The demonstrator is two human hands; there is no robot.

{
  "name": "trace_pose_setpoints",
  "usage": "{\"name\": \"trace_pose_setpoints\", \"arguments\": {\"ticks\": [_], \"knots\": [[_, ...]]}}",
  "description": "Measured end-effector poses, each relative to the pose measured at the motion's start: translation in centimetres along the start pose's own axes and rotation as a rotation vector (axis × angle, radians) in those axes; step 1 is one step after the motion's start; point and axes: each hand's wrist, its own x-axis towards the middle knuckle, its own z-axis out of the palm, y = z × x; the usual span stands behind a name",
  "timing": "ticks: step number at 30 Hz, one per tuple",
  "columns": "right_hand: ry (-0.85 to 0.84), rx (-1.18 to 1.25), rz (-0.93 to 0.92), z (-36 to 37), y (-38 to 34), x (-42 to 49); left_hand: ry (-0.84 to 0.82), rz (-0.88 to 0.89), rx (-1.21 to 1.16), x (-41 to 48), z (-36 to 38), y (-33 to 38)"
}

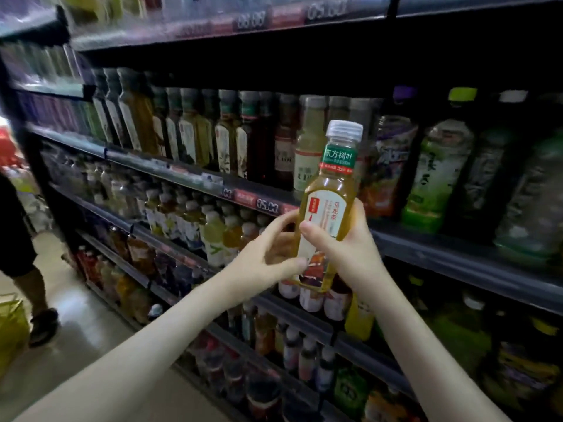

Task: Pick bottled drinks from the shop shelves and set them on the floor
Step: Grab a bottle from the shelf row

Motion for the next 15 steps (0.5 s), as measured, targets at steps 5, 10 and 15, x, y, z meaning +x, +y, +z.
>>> {"name": "trace_pose_setpoints", "arguments": {"ticks": [5, 10, 15], "knots": [[0.026, 0.034, 0.019, 8.1, 1.3, 4.1, -0.023, 0.017, 0.188, 2.7, -8.5, -3.0], [0.188, -0.079, 0.058, 13.4, 0.8, 7.3, 0.079, 0.255, 0.517, 4.4, -14.9, -4.9], [0.435, -0.216, 0.05, 16.0, 0.1, 10.2, 0.173, 0.58, 0.64, 8.0, -18.3, -5.6]]}}
